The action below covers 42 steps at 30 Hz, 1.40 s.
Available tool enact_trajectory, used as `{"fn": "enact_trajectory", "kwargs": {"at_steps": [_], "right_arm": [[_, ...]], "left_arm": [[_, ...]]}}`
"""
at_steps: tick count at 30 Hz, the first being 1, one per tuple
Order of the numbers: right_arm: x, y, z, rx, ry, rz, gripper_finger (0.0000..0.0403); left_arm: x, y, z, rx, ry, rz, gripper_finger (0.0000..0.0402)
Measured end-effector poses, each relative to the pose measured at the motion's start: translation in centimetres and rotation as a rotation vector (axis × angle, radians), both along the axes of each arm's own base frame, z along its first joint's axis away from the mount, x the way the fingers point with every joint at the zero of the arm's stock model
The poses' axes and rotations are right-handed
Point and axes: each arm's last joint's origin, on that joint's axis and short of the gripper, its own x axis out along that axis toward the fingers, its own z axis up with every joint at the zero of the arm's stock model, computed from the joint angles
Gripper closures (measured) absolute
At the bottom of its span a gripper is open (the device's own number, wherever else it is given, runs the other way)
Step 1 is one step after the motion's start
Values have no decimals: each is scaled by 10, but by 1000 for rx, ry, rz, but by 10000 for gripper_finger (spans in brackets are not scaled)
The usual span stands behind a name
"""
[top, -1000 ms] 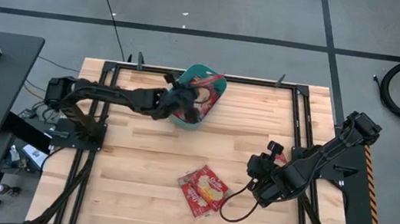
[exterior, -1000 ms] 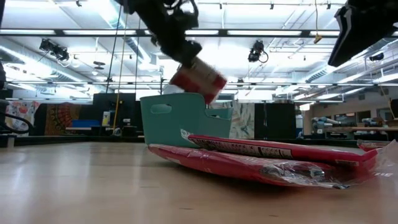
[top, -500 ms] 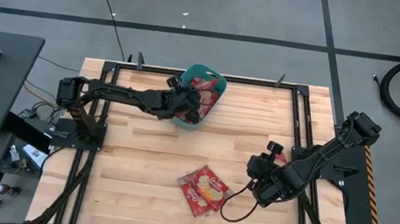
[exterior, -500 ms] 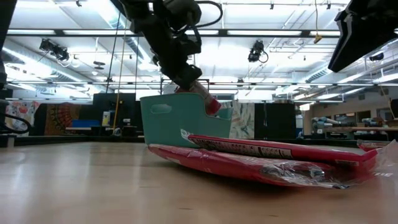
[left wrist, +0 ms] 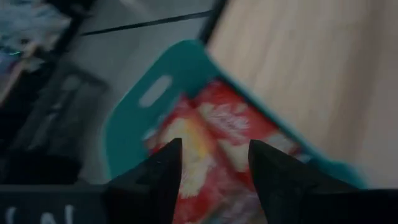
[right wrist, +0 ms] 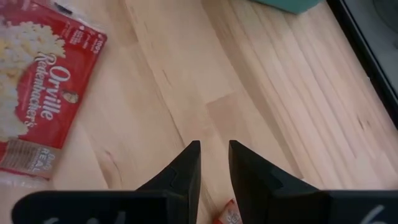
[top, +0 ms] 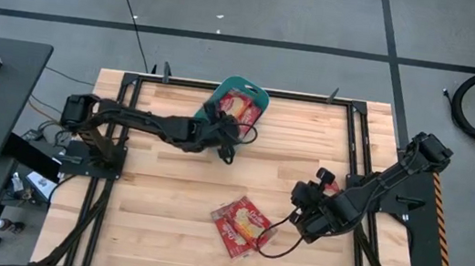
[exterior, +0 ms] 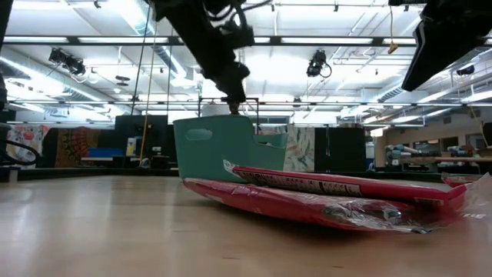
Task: Sort popcorn bags into baskets
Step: Put the popcorn bag into the green bin
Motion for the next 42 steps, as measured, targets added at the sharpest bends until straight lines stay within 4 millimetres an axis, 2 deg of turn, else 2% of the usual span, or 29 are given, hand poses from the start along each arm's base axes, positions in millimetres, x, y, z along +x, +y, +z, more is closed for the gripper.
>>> {"fn": "enact_trajectory", "kwargs": {"at_steps": [5,13,18,25,29,37,42], "right_arm": [[-2,-5,-7,18,18,-53,313],[-19,-25,-58,200,172,-268,284],[-30,-32,-76,268,249,-374,252],[-31,-31,-82,345,249,-427,210],[-28,-28,-83,392,233,-416,203],[-23,-24,-106,325,352,-424,225],[-21,-21,-112,291,394,-379,262]], "left_arm": [[-2,-19,10,-97,-39,-136,210],[-11,-56,4,-108,50,-200,210],[-14,-71,3,-99,69,-237,210],[-15,-73,3,-92,79,-248,210],[-15,-73,3,-92,80,-248,210],[-15,-76,3,-91,82,-257,210],[-15,-75,3,-91,83,-257,210]]}}
